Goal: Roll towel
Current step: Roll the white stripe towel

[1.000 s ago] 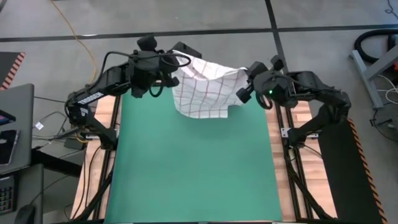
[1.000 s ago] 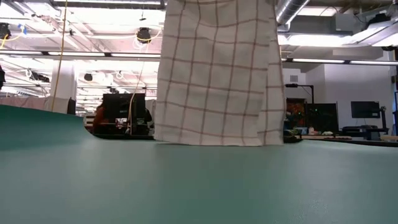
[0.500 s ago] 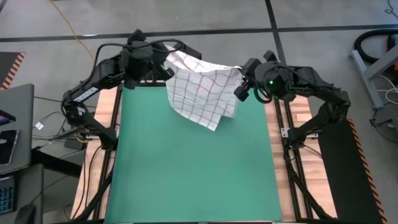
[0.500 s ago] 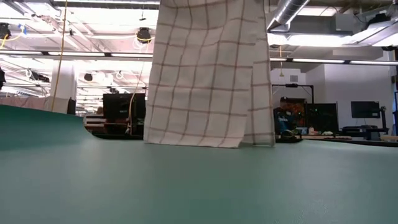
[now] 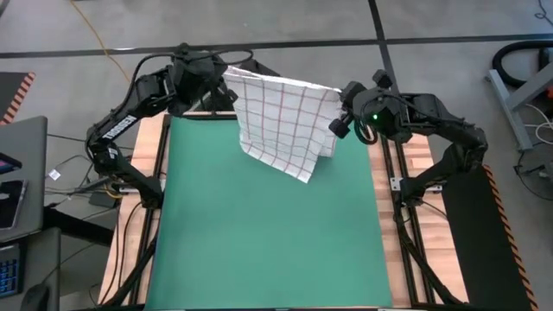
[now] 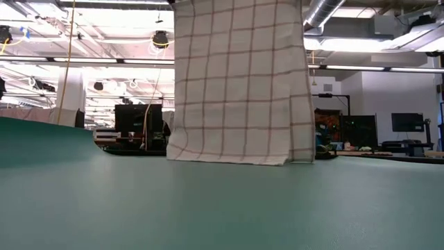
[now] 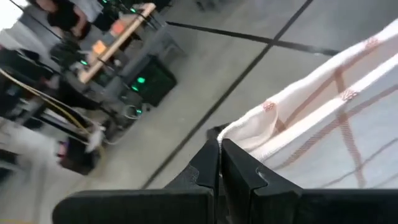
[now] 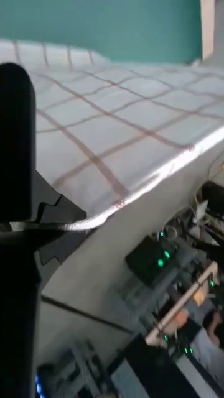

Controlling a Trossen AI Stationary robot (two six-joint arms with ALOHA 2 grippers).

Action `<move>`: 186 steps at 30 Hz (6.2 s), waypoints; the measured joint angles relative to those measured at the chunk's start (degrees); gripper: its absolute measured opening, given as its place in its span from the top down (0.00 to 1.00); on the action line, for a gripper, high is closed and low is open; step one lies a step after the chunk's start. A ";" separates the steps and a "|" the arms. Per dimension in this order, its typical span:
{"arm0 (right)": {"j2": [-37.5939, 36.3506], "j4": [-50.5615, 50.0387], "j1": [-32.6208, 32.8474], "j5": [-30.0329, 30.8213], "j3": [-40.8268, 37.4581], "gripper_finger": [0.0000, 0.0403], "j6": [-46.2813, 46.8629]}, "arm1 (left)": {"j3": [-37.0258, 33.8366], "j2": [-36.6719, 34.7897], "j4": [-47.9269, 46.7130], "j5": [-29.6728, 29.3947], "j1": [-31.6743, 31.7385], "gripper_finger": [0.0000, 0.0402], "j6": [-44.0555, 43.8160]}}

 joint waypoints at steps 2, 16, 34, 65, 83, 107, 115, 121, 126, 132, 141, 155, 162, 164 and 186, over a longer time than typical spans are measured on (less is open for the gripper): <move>0.00 2.93 -2.02 -0.10 0.00 0.96 -3.49 | 0.00 0.13 1.12 3.26 1.57 1.00 -0.87; 0.55 28.34 -22.15 -32.09 0.09 0.96 -21.14 | -0.04 -1.24 21.89 9.26 7.37 1.00 -17.25; 1.95 27.88 -28.73 -40.27 -2.36 0.96 -17.24 | -2.03 0.51 14.49 13.84 10.31 1.00 -24.14; 3.76 7.86 6.07 -44.87 -16.45 0.96 -3.23 | -21.37 -0.68 -21.56 13.25 -16.58 1.00 -46.70; 3.93 27.60 18.86 -42.95 -41.52 0.96 14.41 | -49.19 -0.61 -1.77 22.34 -29.40 0.92 -62.39; 9.05 38.74 17.33 -45.07 -47.21 0.96 8.83 | -58.96 -10.95 10.00 17.20 -47.28 0.75 -56.21; 9.03 39.05 17.29 -45.16 -47.15 0.96 9.09 | -71.93 -11.17 24.67 15.62 -54.11 0.76 -53.04; 9.03 38.95 17.33 -45.20 -47.15 0.96 9.09 | -75.64 -11.17 29.65 19.22 -54.63 0.76 -53.83; 9.03 38.92 17.33 -45.24 -47.15 0.96 9.09 | -76.52 -11.19 35.23 22.65 -56.35 0.76 -47.77; 9.03 38.88 17.33 -45.27 -47.15 0.96 9.09 | -77.25 -8.85 30.88 21.83 -56.70 0.76 -45.72; 9.03 38.73 17.24 -45.24 -47.15 0.96 9.17 | -77.72 -5.47 31.02 22.66 -56.63 0.76 -41.34; 9.03 38.49 17.18 -45.20 -47.15 0.96 9.68 | -77.79 -3.61 31.00 21.91 -55.09 0.81 -39.32; 9.03 38.45 17.11 -45.20 -47.15 0.96 10.11 | -78.15 -3.61 32.41 23.48 -54.34 0.97 -37.95; 9.03 38.39 17.11 -45.20 -47.15 0.96 10.11 | -78.31 -3.61 31.51 24.33 -53.74 0.99 -39.99; 9.50 51.45 15.69 -45.16 -47.15 0.96 -0.27 | -64.39 -17.08 12.07 0.48 -47.07 1.00 -69.24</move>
